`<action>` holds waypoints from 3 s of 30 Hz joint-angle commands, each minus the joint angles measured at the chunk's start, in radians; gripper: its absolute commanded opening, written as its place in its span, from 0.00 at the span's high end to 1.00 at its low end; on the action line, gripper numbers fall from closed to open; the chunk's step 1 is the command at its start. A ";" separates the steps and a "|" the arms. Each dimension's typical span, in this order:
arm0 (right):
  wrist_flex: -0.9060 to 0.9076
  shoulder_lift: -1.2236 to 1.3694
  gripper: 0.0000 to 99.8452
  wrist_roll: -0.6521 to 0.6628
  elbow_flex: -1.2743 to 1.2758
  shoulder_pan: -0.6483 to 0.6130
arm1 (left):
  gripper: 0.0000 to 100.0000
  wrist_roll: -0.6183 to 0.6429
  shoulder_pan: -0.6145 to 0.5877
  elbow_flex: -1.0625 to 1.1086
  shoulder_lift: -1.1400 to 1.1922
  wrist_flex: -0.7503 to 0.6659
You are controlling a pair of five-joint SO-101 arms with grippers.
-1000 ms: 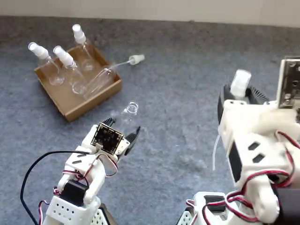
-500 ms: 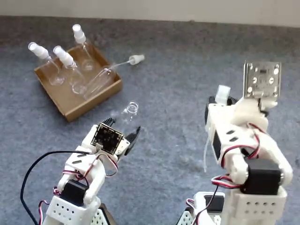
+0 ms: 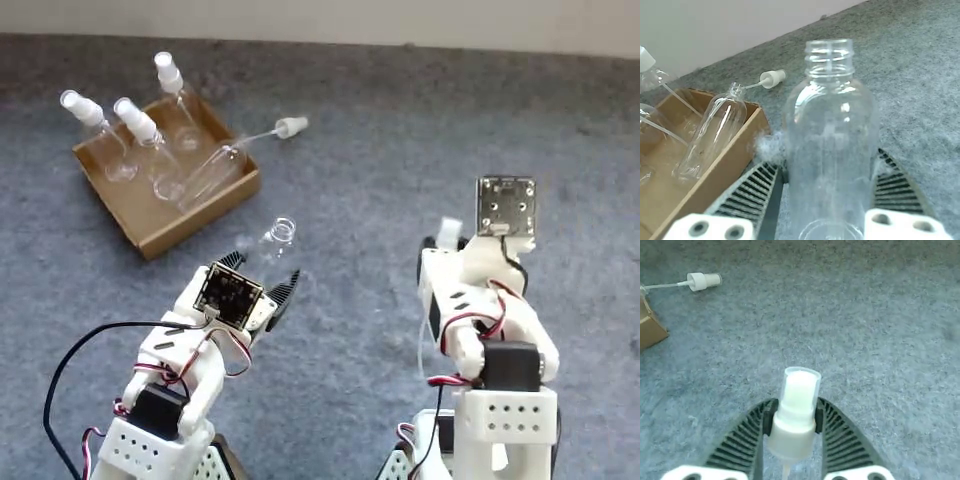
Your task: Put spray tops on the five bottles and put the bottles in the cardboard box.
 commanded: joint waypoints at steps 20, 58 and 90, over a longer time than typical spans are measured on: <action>-0.466 -0.016 0.99 0.005 0.231 -0.297 | 0.88 0.011 0.013 0.022 -0.005 0.002; -0.518 -0.018 0.99 -0.278 -0.297 -0.295 | 0.88 -0.118 0.243 0.022 -0.007 0.160; -0.463 -0.018 0.99 -0.279 0.136 -0.346 | 0.88 -0.118 0.239 0.022 -0.010 0.140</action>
